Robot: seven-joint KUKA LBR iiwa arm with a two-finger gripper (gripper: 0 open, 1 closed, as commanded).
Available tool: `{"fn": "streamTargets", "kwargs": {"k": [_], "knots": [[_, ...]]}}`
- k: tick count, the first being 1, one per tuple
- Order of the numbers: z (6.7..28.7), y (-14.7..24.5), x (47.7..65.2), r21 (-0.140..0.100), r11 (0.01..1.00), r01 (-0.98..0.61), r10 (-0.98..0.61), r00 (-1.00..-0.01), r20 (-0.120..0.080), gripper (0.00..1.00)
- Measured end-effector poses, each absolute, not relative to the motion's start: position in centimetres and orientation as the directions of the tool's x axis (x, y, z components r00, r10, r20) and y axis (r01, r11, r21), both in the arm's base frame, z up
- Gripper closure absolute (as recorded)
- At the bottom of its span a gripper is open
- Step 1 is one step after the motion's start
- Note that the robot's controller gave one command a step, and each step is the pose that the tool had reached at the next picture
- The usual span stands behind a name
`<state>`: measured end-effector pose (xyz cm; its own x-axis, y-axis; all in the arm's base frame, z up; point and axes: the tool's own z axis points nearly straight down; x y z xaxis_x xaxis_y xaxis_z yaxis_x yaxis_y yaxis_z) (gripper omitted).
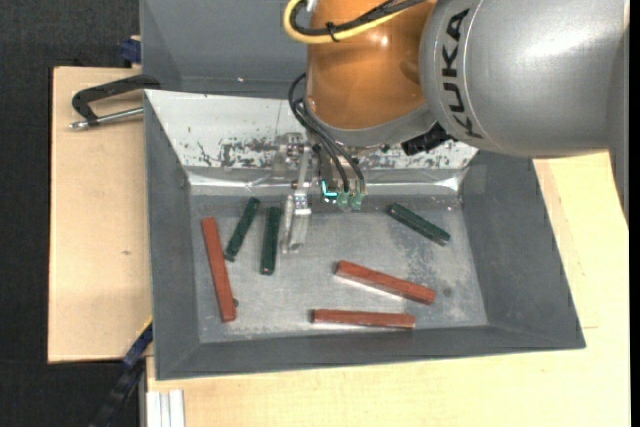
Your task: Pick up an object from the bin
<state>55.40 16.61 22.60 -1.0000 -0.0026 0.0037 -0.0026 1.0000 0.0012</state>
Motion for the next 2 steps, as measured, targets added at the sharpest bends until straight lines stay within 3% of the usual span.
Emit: {"fn": "streamTargets", "kwargs": {"k": [1, 2], "knots": [[22.9, 16.5, 55.6, 0.002, 1.0, -0.001, -0.001, -1.0, -0.003, 0.0], [20.2, 16.6, 56.1, 0.001, 0.983, -0.183, -0.183, -0.983, -0.011, 0.0]]}}
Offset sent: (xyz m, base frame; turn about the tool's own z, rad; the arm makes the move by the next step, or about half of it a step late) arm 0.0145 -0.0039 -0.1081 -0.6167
